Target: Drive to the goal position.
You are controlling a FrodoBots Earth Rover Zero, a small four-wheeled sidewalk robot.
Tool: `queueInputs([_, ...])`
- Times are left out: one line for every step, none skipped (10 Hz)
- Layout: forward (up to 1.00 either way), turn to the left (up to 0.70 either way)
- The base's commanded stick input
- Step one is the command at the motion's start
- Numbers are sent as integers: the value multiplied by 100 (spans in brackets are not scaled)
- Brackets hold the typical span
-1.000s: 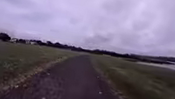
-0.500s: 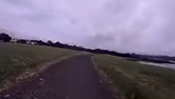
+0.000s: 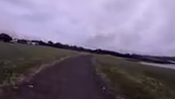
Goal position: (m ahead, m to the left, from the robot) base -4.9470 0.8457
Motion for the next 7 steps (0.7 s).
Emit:
queueInputs([70,0])
queueInputs([70,0])
queueInputs([70,0])
queueInputs([70,0])
queueInputs([70,0])
queueInputs([70,0])
queueInputs([70,0])
